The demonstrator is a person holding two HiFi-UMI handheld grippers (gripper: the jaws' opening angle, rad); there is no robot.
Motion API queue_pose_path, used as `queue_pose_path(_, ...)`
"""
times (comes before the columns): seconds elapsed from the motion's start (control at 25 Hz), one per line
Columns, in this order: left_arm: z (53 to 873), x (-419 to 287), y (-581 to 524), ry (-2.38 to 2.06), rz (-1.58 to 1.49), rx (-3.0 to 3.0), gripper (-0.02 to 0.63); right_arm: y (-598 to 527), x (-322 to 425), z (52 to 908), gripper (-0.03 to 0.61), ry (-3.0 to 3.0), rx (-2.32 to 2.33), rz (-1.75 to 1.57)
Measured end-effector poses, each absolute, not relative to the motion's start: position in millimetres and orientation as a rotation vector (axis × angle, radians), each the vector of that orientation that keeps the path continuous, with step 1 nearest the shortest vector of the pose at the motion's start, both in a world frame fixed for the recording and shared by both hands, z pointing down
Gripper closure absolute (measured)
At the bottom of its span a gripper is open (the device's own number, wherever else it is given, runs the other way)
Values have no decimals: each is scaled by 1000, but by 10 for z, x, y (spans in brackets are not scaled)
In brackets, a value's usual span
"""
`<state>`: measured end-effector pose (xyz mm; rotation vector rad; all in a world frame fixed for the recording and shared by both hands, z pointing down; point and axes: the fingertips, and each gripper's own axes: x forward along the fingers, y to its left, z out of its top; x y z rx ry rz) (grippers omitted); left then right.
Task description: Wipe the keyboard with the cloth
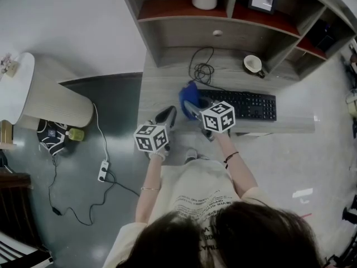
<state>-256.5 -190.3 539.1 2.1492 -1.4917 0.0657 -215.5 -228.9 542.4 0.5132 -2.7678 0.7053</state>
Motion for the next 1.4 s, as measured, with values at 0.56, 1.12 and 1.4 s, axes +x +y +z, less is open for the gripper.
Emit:
queue_pose_path(0.56, 5090, -2493, -1902, -1566, 57, 2223, 617, -2229, -1966, 5110, 528, -2893, 422, 640)
queue_pose_path(1.12, 4695, -2394, -1906, -1586, -7, 2315, 617, -2214, -1847, 4672, 528, -2996, 273, 466)
queue_pose_path(1.4, 4502, -2263, -1837, -1581, -42, 2383, 617, -2162, -1733, 4485, 528, -3031, 210, 405)
